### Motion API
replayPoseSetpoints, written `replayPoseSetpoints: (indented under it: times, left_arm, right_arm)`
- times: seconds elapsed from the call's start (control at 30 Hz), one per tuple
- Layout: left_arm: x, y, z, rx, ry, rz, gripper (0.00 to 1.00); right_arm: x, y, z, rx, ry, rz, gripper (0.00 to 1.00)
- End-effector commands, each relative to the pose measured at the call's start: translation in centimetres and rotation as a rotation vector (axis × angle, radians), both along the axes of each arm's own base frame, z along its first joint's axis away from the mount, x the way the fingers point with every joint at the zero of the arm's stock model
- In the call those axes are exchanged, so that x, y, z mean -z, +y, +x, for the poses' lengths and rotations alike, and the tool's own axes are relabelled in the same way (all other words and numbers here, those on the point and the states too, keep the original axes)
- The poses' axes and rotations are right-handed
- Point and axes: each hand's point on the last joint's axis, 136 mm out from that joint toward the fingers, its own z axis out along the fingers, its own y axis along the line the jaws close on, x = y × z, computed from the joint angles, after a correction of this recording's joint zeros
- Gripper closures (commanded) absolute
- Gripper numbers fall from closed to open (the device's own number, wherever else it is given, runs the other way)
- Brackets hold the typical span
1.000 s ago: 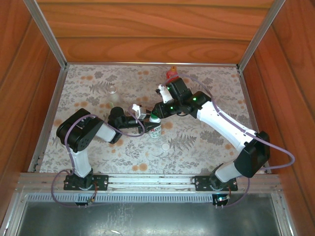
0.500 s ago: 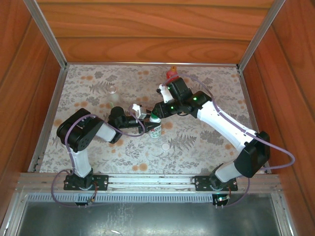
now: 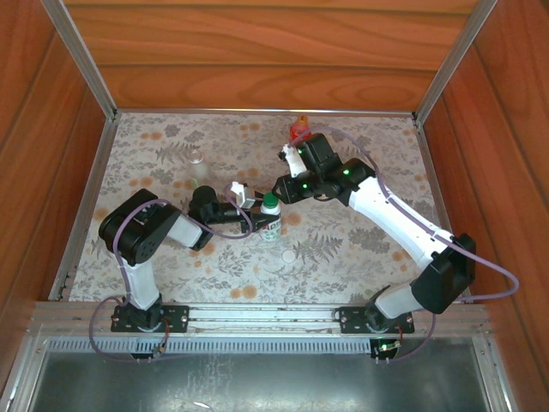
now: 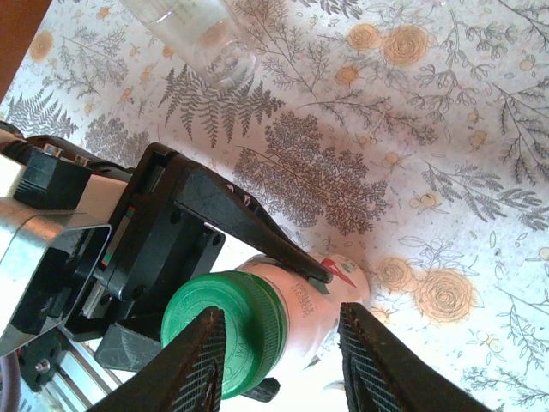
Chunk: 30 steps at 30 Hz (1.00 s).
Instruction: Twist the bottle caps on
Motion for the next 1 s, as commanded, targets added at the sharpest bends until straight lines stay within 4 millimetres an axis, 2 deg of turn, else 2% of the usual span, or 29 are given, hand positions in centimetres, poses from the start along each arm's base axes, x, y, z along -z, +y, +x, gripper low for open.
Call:
replayPoseSetpoints:
  times: [0.0,0.17,0.5,0.6,0.83,0.97]
  left_arm:
    - [0.6,-0.1,-0.1,0.021,0.027,0.009,0.43]
    - [0.6,-0.1,-0.1,0.021,0.025,0.008,0.43]
    - [0.7,-0.1,0.0,0.019,0.028,0.01,0.43]
    - [0.6,-0.1,0.1,0.016,0.03,0.009,0.43]
    - [0.6,-0.1,0.2,0.008,0.031,0.008,0.43]
    - [0.7,-0.1,0.3,0.007,0.031,0.008,0.43]
  right_arm:
    - [0.4,0.0,-0.2,-0.008,0.027,-0.005,0.64]
    - [0.8,0.4,-0.4,-0.026,0.041,0.001,0.72]
    - [2.7,0.3,-0.9,-0.041,0.084,-0.027,0.74]
    - [3.0,0.1,-1.1,-0.048,0.095,-0.036,0.79]
    - [2.6,0.1,-3.6,-0.074,0.165,0.038,0.82]
    - [1.9,0.4,-5.0,-0.09,0.209,0.112,0.88]
